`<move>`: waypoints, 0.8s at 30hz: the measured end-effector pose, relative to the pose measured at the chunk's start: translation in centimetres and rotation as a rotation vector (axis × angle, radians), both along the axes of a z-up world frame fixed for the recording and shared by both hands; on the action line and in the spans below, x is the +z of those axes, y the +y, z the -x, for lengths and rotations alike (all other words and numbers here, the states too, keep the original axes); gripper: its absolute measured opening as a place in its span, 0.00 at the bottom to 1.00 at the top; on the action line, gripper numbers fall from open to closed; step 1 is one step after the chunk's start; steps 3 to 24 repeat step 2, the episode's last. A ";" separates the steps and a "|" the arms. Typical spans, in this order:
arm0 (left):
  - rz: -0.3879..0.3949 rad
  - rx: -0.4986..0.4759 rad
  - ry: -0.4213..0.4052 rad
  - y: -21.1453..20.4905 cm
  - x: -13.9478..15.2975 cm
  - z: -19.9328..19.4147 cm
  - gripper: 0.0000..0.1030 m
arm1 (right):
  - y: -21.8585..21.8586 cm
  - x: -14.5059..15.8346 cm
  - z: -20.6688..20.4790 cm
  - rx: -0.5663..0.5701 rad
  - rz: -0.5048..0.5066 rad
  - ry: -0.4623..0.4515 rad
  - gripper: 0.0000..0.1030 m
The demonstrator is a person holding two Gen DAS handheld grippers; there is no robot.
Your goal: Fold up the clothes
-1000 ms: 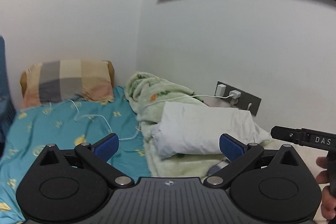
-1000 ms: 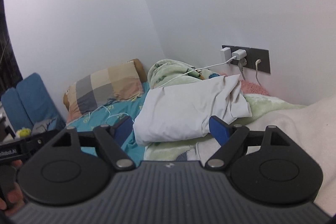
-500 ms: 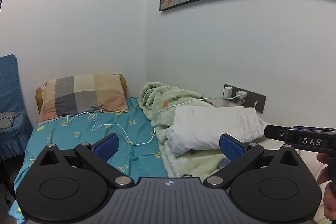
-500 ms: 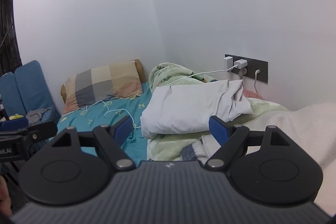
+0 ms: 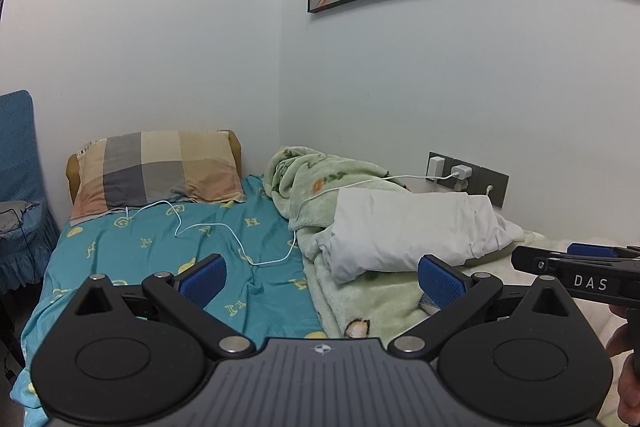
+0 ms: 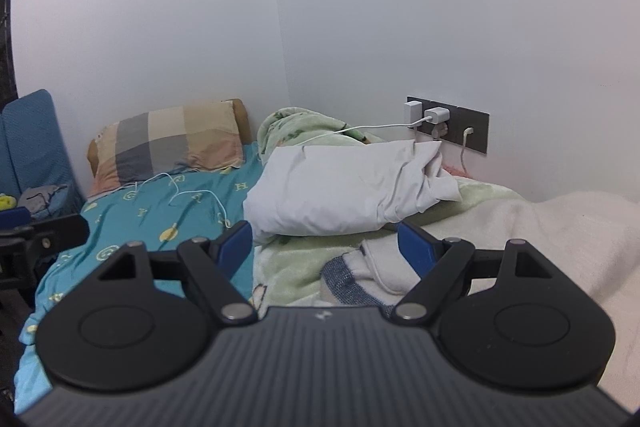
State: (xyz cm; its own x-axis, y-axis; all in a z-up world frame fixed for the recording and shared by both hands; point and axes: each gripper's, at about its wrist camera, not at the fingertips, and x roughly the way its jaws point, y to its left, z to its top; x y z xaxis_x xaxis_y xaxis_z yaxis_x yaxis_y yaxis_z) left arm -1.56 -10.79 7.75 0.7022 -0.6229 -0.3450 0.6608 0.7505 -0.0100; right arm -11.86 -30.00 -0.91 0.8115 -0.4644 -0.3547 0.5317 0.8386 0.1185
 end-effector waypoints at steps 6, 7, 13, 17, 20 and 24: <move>0.003 -0.001 0.002 0.2 0.0 0.0 1.00 | 0.1 0.1 0.1 -0.006 0.006 -0.001 0.79; 0.003 -0.001 0.002 0.2 0.0 0.0 1.00 | 0.1 0.1 0.1 -0.006 0.006 -0.001 0.79; 0.003 -0.001 0.002 0.2 0.0 0.0 1.00 | 0.1 0.1 0.1 -0.006 0.006 -0.001 0.79; 0.003 -0.001 0.002 0.2 0.0 0.0 1.00 | 0.1 0.1 0.1 -0.006 0.006 -0.001 0.79; 0.003 -0.001 0.002 0.2 0.0 0.0 1.00 | 0.1 0.1 0.1 -0.006 0.006 -0.001 0.79; 0.003 -0.001 0.002 0.2 0.0 0.0 1.00 | 0.1 0.1 0.1 -0.006 0.006 -0.001 0.79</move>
